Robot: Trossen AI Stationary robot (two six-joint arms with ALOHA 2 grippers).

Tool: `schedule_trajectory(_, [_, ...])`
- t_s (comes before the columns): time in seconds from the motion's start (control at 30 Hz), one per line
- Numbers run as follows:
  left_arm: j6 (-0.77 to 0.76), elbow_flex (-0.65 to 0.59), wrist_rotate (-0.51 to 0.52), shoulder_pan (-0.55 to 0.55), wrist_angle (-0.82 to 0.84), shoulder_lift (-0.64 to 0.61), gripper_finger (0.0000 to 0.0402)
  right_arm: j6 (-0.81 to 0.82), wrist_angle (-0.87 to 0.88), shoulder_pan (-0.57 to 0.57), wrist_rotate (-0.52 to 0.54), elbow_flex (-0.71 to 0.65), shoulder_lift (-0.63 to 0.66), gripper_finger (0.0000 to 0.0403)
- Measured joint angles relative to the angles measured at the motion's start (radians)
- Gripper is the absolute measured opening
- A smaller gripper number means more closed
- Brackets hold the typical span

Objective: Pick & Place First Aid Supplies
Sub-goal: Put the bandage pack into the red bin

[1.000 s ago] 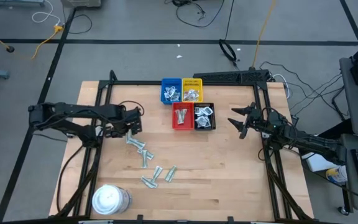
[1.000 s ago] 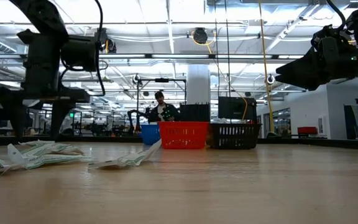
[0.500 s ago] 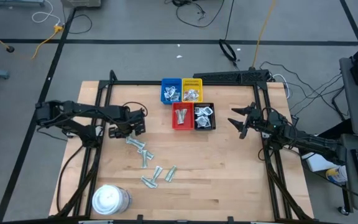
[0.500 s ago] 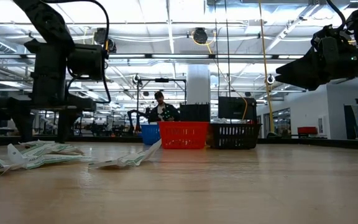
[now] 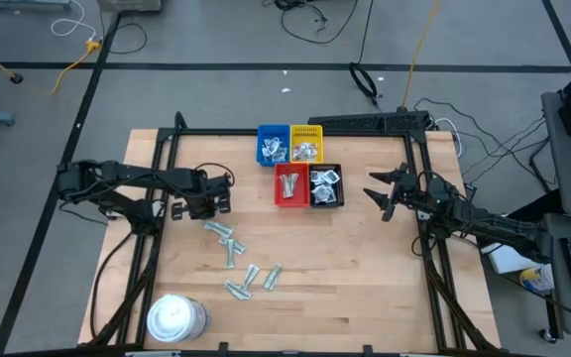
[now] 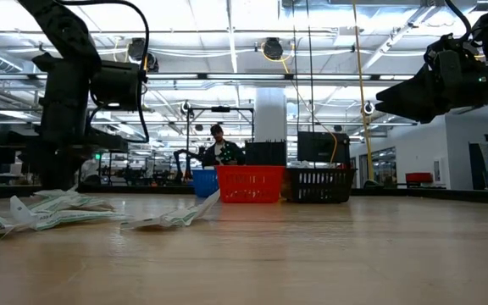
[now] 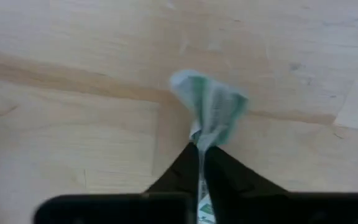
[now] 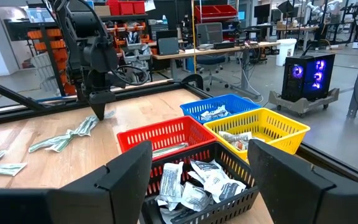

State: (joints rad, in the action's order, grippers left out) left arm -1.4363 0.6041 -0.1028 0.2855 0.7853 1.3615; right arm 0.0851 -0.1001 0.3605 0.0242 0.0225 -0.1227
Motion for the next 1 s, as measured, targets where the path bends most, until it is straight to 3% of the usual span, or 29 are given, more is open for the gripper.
schedule_trajectory(0.17, [0.017,0.015,-0.001,0.002,0.052,-0.029,0.0010,0.000,0.000,0.000,0.000,0.000,0.000,0.0262])
schedule_trajectory(0.47, [0.020,0.174,0.052,0.002,0.339,-0.055,0.0004,0.000,0.000,0.000,0.000,0.000,0.000,0.0260])
schedule_trajectory(0.73, [-0.058,0.326,0.052,-0.010,0.382,-0.055,0.0003,0.000,0.000,0.000,0.000,0.000,0.000,0.0261])
schedule_trajectory(1.0, [-0.093,0.403,0.025,-0.029,0.396,-0.016,0.0004,0.000,0.000,0.000,0.000,0.000,0.000,0.0261])
